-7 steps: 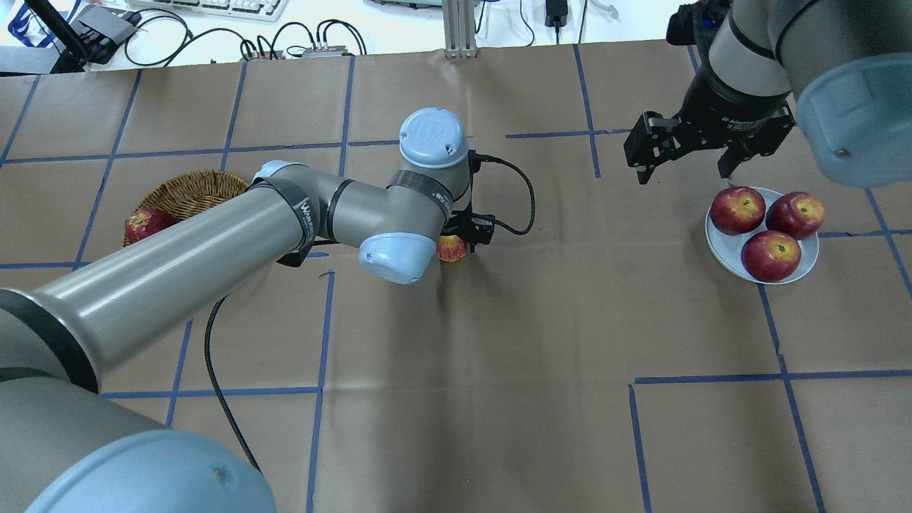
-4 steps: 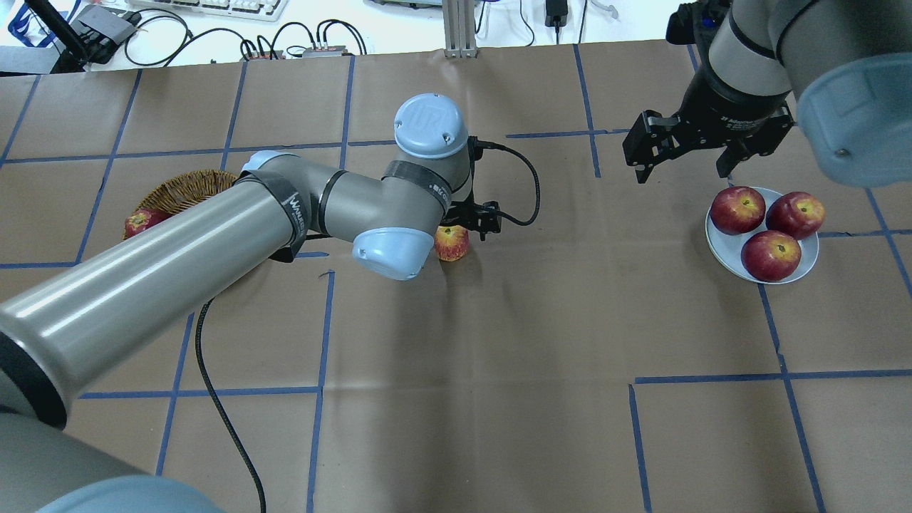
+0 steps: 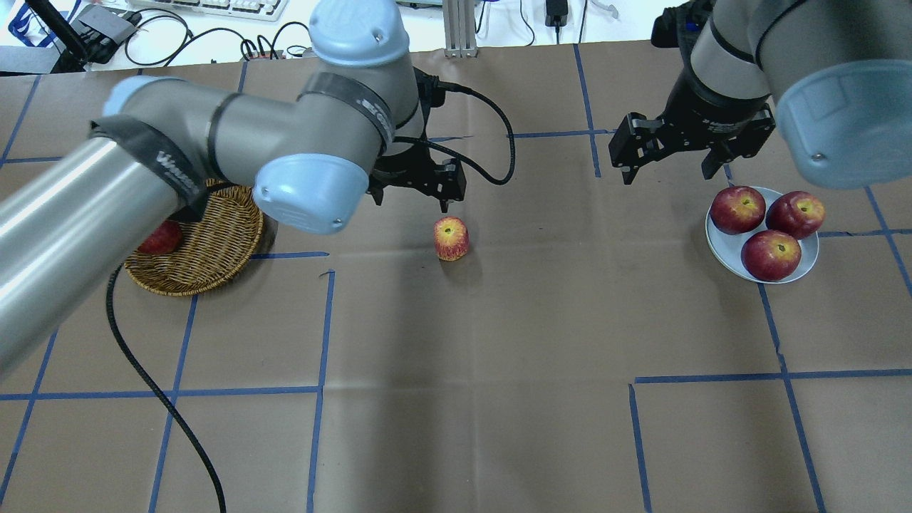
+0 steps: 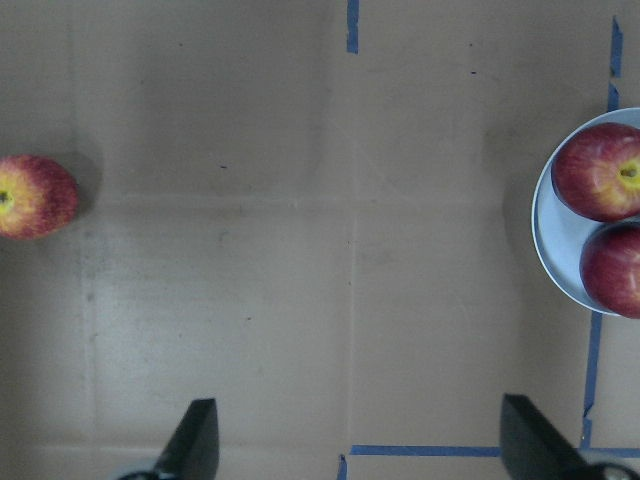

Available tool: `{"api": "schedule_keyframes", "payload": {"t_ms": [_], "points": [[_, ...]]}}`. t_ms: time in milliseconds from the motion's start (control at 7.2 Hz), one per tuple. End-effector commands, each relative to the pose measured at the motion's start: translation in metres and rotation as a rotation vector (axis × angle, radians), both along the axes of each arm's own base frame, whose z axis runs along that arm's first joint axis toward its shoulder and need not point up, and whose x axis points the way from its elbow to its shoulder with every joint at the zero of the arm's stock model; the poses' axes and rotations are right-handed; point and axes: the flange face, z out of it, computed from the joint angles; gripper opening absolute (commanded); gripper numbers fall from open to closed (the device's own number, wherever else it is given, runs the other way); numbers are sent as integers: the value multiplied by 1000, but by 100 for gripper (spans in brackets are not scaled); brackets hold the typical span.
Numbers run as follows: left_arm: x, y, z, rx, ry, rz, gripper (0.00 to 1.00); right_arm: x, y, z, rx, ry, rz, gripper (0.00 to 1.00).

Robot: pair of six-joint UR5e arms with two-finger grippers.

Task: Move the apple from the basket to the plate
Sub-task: 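Raise the left gripper back over the basket while the right gripper reaches to the apple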

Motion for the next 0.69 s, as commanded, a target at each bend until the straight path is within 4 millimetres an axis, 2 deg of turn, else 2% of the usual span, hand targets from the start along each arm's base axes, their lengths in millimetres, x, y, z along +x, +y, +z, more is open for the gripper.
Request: {"api": "schedule_keyframes", "payload": {"t_ms": [0,139,278,556], "points": [[53,42,73,68,-18,-8,98,81,-9,-31,-21,-6,-16,100],[62,68,99,77,-20,-5,98,111,-21,-56,-33,-11,-36,100],[69,88,113,76,-26,-20,98,141,-28,-78,-55,-21,-57,100],[76,81,116,50,-20,-112,99,177,-38,-124,-58,-30,-67,100]]}}
